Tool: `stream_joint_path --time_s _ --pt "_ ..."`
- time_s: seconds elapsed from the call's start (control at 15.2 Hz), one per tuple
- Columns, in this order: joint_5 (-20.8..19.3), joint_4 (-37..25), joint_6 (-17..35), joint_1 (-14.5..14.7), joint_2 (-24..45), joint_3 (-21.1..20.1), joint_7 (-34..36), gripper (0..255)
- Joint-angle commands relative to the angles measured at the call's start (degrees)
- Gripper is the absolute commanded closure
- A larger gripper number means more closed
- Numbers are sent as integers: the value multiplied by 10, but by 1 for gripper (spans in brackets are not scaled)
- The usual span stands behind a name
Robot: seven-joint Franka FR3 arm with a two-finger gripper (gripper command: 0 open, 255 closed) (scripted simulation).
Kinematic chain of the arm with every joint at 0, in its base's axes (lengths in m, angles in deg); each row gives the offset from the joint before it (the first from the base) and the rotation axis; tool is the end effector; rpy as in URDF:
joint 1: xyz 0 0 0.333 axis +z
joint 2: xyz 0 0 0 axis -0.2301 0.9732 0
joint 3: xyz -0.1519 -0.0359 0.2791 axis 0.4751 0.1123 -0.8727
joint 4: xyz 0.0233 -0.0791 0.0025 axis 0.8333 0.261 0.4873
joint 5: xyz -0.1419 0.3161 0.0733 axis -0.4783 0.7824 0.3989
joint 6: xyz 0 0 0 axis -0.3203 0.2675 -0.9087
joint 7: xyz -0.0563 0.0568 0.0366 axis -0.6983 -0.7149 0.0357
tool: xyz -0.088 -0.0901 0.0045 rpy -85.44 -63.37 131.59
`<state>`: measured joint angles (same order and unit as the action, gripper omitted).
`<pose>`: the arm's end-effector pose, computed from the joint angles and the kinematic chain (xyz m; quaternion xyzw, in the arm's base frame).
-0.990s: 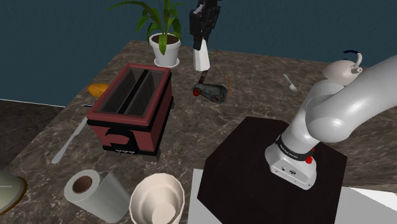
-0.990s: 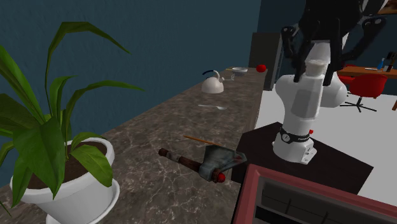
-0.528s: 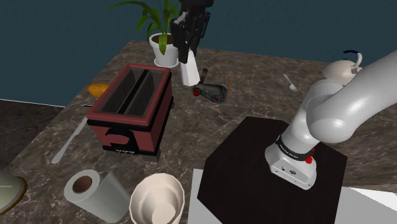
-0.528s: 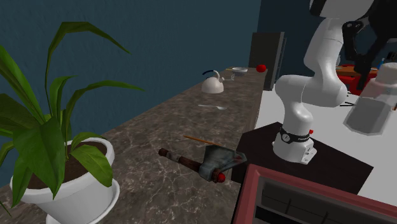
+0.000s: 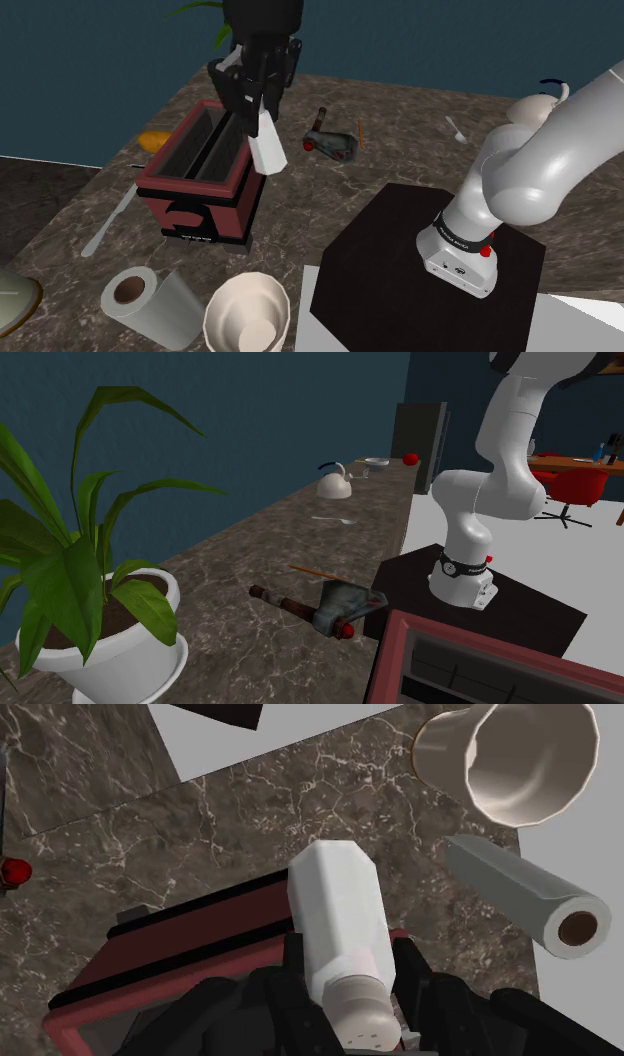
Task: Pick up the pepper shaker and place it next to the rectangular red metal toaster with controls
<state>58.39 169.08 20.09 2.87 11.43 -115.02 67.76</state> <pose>0.2792 0.3446 0.6090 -0.9911 -0.1248 -0.0394 0.0261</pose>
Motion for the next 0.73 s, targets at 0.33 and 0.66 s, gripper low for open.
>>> stream_joint_path --time_s 0.33,0.66 --pt "-52 -105 -6 21 107 -89 124 255" --pt "-92 -143 2 41 164 -124 183 255"
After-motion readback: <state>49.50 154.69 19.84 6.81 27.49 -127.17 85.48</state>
